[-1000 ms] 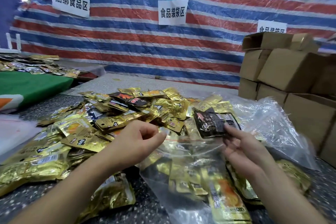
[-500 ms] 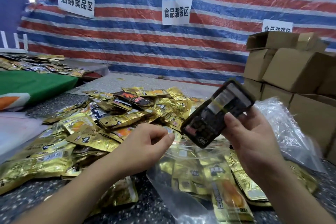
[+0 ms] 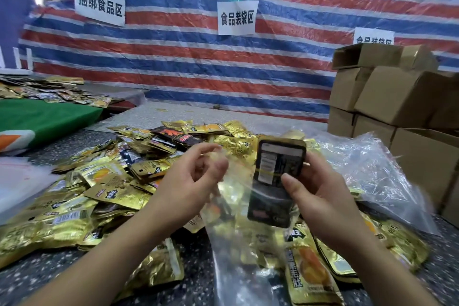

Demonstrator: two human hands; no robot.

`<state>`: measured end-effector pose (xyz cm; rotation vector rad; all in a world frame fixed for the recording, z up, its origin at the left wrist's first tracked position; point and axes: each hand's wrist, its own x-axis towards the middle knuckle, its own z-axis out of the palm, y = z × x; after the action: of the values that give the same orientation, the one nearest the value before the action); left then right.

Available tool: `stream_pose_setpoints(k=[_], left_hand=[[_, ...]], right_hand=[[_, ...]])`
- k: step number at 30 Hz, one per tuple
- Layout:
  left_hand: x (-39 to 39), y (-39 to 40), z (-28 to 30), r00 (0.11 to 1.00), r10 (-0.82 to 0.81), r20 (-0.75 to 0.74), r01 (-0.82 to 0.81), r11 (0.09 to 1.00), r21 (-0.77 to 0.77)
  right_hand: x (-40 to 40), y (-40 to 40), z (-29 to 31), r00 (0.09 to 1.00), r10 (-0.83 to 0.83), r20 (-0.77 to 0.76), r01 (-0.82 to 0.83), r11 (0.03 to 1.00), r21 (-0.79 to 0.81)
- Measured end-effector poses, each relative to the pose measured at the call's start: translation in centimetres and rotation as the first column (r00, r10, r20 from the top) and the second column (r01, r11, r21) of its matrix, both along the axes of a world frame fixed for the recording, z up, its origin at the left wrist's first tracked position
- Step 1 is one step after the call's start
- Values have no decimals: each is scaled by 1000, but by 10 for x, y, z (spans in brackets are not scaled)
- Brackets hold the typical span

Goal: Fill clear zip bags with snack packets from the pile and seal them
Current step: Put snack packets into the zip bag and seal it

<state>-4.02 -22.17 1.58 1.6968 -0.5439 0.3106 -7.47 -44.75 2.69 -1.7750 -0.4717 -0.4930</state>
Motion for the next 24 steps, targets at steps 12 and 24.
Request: stream_pose_setpoints(k=[12,24], left_hand=[[-3,-1,8,986,-20,-164,3,995,-100],[-9,-11,3,987,-63,-146,42,989,-139]], right_hand=[[-3,-5,-1,982,130,-139,-163,949,-268],[-2,-2,0,988,110,-111,-133,963,-235]])
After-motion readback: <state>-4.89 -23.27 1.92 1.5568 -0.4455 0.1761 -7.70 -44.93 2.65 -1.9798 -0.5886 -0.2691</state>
